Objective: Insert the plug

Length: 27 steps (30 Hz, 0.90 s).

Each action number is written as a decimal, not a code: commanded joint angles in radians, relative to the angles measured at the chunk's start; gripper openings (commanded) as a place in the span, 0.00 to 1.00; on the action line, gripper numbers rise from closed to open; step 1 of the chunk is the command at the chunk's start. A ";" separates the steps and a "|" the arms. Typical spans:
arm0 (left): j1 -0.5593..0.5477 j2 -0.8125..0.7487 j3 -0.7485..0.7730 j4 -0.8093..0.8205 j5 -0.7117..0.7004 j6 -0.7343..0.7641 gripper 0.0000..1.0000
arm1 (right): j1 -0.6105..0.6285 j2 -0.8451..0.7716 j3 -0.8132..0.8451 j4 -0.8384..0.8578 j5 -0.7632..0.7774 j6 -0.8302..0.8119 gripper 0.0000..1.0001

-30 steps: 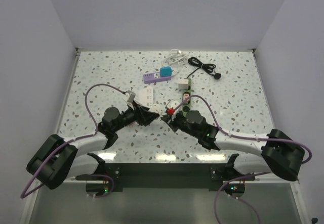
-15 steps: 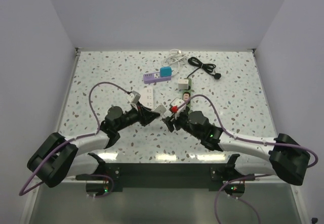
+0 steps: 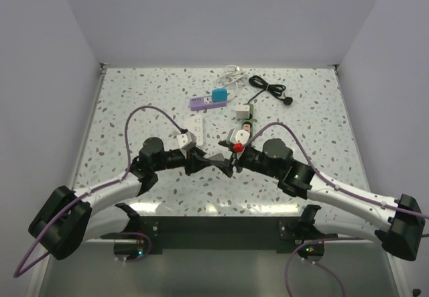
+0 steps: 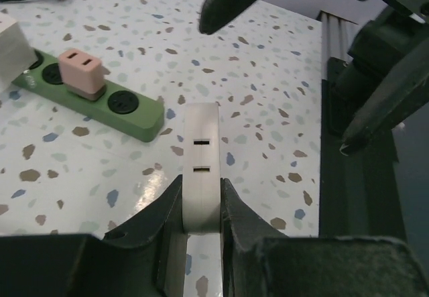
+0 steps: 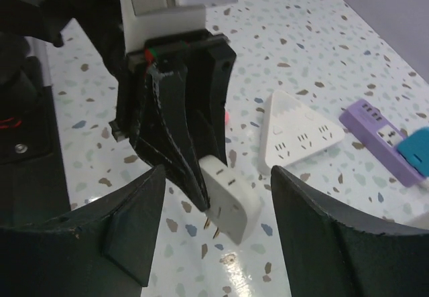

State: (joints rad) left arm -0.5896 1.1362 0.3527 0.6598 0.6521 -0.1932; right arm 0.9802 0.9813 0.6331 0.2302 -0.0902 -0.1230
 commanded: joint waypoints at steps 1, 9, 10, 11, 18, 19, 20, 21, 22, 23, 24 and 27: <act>-0.036 -0.044 0.029 -0.011 0.196 0.090 0.00 | -0.006 -0.021 0.085 -0.117 -0.218 -0.058 0.67; -0.069 -0.131 0.064 -0.155 0.248 0.184 0.00 | -0.014 -0.007 0.145 -0.292 -0.328 -0.076 0.66; -0.070 -0.138 0.071 -0.169 0.245 0.189 0.00 | -0.012 -0.004 0.145 -0.295 -0.336 -0.076 0.66; -0.070 -0.142 0.071 -0.184 0.245 0.189 0.00 | -0.012 -0.003 0.145 -0.299 -0.344 -0.073 0.65; -0.081 -0.162 0.077 -0.209 0.225 0.221 0.00 | -0.012 0.059 0.172 -0.330 -0.355 -0.075 0.56; -0.082 -0.161 0.077 -0.215 0.219 0.224 0.00 | -0.012 0.078 0.180 -0.336 -0.355 -0.078 0.54; -0.084 -0.162 0.078 -0.218 0.215 0.224 0.00 | -0.014 0.085 0.183 -0.341 -0.355 -0.078 0.47; -0.084 -0.161 0.080 -0.221 0.207 0.225 0.00 | -0.012 0.092 0.185 -0.342 -0.355 -0.079 0.41; -0.085 -0.162 0.078 -0.223 0.204 0.227 0.00 | -0.012 0.102 0.191 -0.345 -0.355 -0.082 0.29; -0.085 -0.162 0.080 -0.223 0.204 0.228 0.00 | -0.012 0.105 0.191 -0.345 -0.344 -0.081 0.00; -0.085 -0.165 0.080 -0.224 0.198 0.227 0.00 | -0.014 0.106 0.191 -0.345 -0.336 -0.078 0.00; -0.087 -0.176 0.077 -0.230 0.166 0.225 0.06 | -0.015 0.106 0.191 -0.348 -0.304 -0.073 0.00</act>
State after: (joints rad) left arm -0.6746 0.9844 0.3908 0.4026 0.8963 0.0368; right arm 0.9638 1.0794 0.7784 -0.1226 -0.4461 -0.2028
